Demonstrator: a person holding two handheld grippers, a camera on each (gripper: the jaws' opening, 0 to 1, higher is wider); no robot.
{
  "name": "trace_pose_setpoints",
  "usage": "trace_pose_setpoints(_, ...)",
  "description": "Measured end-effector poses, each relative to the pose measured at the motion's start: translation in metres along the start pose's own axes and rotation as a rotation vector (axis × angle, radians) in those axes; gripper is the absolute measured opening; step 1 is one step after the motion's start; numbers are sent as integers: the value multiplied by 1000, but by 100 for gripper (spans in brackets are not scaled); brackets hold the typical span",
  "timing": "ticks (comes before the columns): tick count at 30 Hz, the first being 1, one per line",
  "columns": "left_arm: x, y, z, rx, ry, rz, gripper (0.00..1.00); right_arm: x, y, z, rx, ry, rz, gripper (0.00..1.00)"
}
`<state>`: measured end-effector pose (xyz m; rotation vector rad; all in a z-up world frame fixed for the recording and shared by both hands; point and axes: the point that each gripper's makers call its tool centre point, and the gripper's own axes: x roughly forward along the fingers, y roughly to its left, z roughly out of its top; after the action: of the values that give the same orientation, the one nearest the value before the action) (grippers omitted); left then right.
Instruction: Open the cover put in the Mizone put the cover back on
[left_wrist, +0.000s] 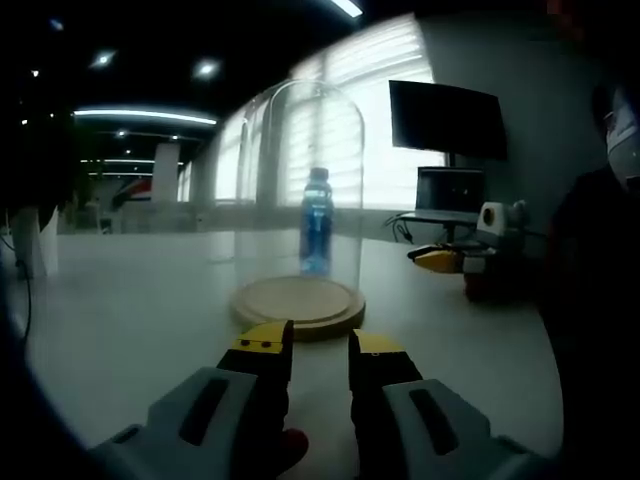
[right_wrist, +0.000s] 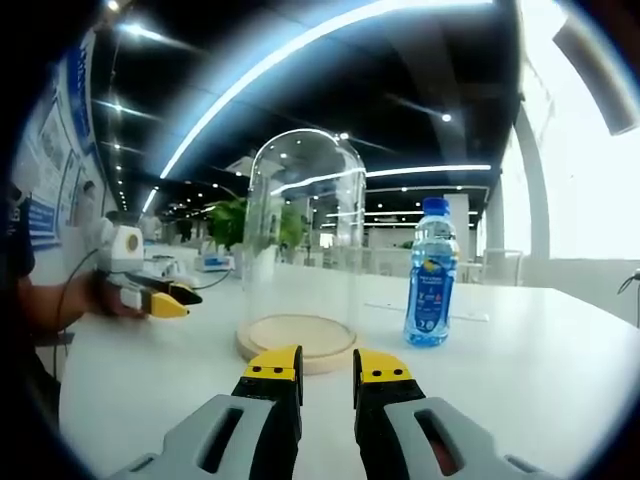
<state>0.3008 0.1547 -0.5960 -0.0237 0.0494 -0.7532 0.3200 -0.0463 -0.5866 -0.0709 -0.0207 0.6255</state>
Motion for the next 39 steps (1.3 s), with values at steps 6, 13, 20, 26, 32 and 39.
trace_pose_setpoints(6,0,1,0,-8,1,-1,16,0,1,1,-19,-3,1,16)
trace_pose_setpoints(13,-2,10,9,-65,-46,24,20,0,1,3,-18,-13,-4,18)
trace_pose_setpoints(20,-2,11,11,-72,-57,29,23,1,8,6,-30,-22,27,23)
trace_pose_setpoints(26,-2,11,12,-67,-62,26,27,1,11,6,-34,-20,38,24)
trace_pose_setpoints(32,-2,12,14,-71,-72,27,30,1,11,5,-27,-19,41,25)
trace_pose_setpoints(39,-2,17,12,-78,-68,44,33,0,10,7,-15,-27,35,25)
